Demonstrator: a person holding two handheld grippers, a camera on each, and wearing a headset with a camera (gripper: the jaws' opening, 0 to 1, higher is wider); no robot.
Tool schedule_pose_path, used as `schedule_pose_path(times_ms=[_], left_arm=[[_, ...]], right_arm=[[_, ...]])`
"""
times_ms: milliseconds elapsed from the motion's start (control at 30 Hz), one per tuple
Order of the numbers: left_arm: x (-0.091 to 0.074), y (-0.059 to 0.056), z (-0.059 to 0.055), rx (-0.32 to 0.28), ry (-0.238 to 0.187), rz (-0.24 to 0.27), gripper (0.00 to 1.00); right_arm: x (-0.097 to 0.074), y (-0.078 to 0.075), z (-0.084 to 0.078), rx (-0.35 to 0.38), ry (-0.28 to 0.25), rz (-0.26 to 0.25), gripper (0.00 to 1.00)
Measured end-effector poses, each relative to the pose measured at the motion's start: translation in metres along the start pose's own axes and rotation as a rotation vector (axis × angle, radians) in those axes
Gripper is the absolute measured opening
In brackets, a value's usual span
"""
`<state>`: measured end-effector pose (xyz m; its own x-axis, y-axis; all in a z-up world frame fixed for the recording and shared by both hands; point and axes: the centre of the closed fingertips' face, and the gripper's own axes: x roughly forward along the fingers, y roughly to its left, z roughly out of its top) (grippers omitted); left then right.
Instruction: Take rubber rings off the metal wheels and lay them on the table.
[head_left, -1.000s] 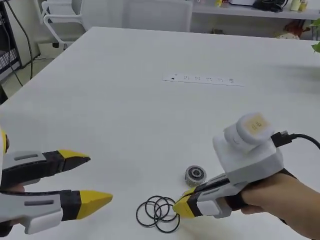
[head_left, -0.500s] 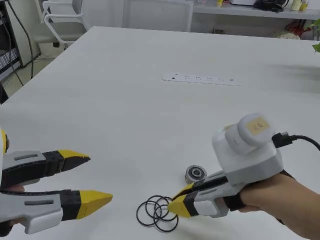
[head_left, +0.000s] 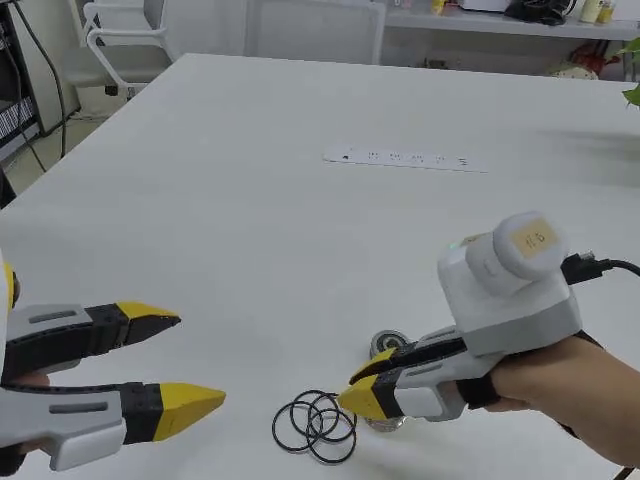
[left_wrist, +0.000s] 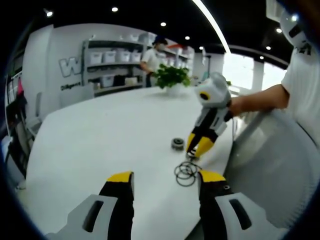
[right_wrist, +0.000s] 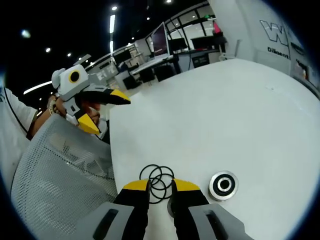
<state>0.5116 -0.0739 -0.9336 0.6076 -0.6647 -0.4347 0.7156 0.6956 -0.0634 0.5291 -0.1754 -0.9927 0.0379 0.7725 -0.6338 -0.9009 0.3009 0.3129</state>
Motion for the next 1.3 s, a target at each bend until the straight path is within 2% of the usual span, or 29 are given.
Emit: schedule_pose_path(times_ms=[267,367,533,633,800,967,1100,1200,1300], left_arm=[[0.002,-0.003,0.0,-0.006,-0.004,-0.009,0.54],[0.003,-0.005,0.0,-0.01,-0.005,-0.016,0.56],[0.004,-0.011,-0.002,-0.014,0.006,-0.035,0.58],[0.005,-0.014,-0.004,-0.014,0.017,-0.049,0.61],[0.006,-0.017,-0.004,-0.015,0.019,-0.068,0.66],[0.006,-0.021,-0.005,-0.015,0.022,-0.086,0.7],[0.003,-0.019,-0.006,-0.025,0.02,-0.082,0.72],[0.0,-0.018,-0.006,-0.035,0.009,-0.075,0.72],[-0.002,-0.017,-0.005,-0.042,-0.003,-0.07,0.73]], right_arm=[[-0.007,0.015,0.016,-0.082,-0.055,0.033,0.29],[-0.009,0.022,0.016,-0.113,-0.041,0.057,0.37],[-0.015,0.029,0.02,-0.162,-0.047,0.062,0.51],[-0.019,0.029,0.02,-0.174,-0.037,0.058,0.56],[-0.03,0.027,0.031,-0.201,-0.062,0.036,0.63],[-0.046,0.025,0.047,-0.199,-0.128,0.005,0.71],[-0.064,0.035,0.066,-0.138,-0.258,0.014,0.78],[-0.077,0.038,0.068,-0.11,-0.301,0.015,0.8],[-0.092,0.032,0.066,-0.098,-0.343,-0.024,0.83]])
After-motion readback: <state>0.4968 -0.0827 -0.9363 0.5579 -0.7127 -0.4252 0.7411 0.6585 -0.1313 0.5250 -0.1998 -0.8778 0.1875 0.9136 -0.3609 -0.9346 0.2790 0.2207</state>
